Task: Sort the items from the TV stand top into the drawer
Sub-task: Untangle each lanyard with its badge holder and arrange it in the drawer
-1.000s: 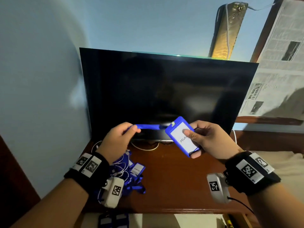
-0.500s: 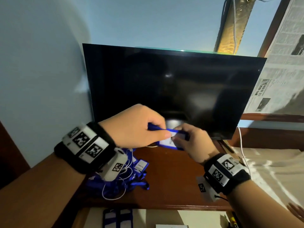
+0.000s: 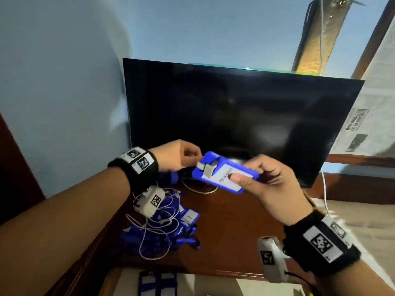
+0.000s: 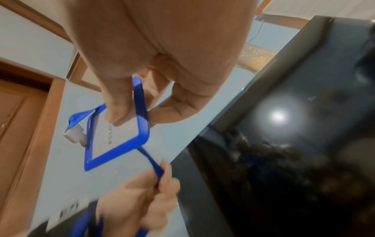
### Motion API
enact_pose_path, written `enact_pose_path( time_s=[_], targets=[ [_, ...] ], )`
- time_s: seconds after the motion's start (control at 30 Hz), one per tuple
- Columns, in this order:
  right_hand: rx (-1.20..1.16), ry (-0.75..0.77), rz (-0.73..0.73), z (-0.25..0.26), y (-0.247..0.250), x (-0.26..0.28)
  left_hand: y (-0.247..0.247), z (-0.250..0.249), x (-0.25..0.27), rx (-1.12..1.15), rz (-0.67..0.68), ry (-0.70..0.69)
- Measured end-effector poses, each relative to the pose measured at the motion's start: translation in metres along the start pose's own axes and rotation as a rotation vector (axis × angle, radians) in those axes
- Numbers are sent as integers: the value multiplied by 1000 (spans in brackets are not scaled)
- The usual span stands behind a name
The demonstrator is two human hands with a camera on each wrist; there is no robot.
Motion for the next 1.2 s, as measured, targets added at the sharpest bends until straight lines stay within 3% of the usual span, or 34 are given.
enact_pose_path(
  time_s=[0.23, 0.4, 0.5, 0.63, 0.73, 0.8, 0.9, 1.0, 1.1, 1.2],
  targets=[
    [-38, -25, -203, 7, 29, -18, -74, 19, 34, 361, -74, -9],
    [27, -102, -376, -25, 39, -23, -98, -14, 58, 284, -154, -69],
    [287, -167, -414, -51, 45, -21, -87, -47, 71, 117, -190, -169],
    [486, -263, -181, -83, 27, -5, -59, -92, 78, -114, -165, -257],
    [461, -227, 168, -88, -1, 14, -35, -106, 67, -367, -221, -266],
    [396, -174, 384, -80, -19, 25, -20, -101, 53, -390, -224, -226],
    [206, -171, 459, -61, -28, 31, -5, -78, 27, -296, -204, -125],
    [32, -89, 363, -35, -23, 24, -8, -42, 10, -134, -188, -34],
    [-153, -42, 115, -20, -1, 10, -42, -24, 17, 168, -77, 5],
    [-125, -47, -90, -18, 18, 2, -88, -14, 32, 395, -73, 71]
  ],
)
Point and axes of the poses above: each hand's wrist, its own x-axis away from the middle knuckle, its own y-axis out of the back of the hand, z = x × y, the point moved 4 cm from there along -x, towards the middle knuckle, and after that the axes turned 5 degrees about z, right-handed, at the moved point
